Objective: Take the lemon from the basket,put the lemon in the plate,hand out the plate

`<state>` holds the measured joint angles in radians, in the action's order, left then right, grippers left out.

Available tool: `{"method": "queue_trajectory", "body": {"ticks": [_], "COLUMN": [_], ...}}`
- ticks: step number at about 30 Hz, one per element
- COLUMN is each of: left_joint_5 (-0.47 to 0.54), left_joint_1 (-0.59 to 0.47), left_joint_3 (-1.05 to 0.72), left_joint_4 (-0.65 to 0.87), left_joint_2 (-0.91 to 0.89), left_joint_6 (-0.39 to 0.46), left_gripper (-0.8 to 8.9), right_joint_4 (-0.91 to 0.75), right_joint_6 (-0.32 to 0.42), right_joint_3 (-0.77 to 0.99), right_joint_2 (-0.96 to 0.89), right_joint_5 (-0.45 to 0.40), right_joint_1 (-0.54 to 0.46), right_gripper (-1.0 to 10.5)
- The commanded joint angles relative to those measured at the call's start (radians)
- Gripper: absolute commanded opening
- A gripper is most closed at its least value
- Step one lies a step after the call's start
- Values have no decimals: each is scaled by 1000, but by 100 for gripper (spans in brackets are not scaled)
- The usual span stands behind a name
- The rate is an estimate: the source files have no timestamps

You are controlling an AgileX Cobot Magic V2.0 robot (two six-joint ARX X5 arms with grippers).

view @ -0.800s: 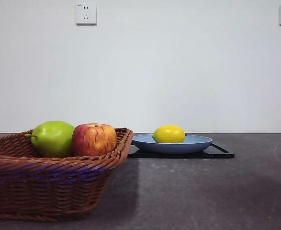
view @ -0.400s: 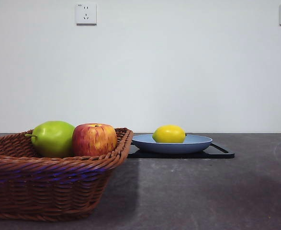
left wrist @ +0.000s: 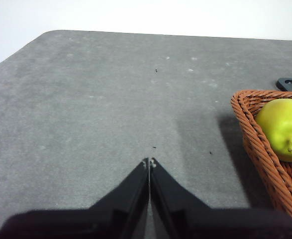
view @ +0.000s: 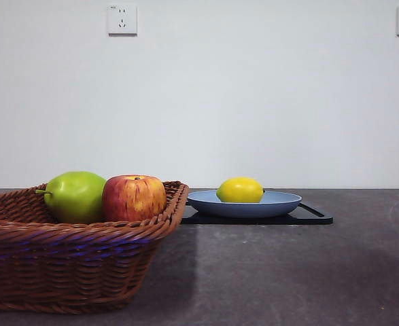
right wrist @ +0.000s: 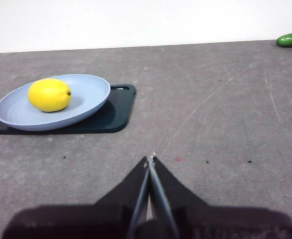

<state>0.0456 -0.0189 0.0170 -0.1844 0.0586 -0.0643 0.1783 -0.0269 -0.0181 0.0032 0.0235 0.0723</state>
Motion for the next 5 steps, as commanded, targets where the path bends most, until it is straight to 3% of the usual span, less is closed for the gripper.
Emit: {"method": "queue_trajectory", "body": {"ticks": [1,5], "left_joint_5": [2,2], "left_joint_1": [-3,-3], "left_joint_3": [-11,-11], "left_joint_4": [12,12], "left_joint_2": [-3,-3], "left_joint_6": [-4,-4], "left_gripper": [9,9], "right_joint_4": [-5,-5], "right_joint_6": [-8,-8], "right_joint_3": [10,10], "right_joint_2": [-3,-3], "right_joint_5": [-3,-3], "right_joint_1": [1,1], "right_gripper": [4,4]}}
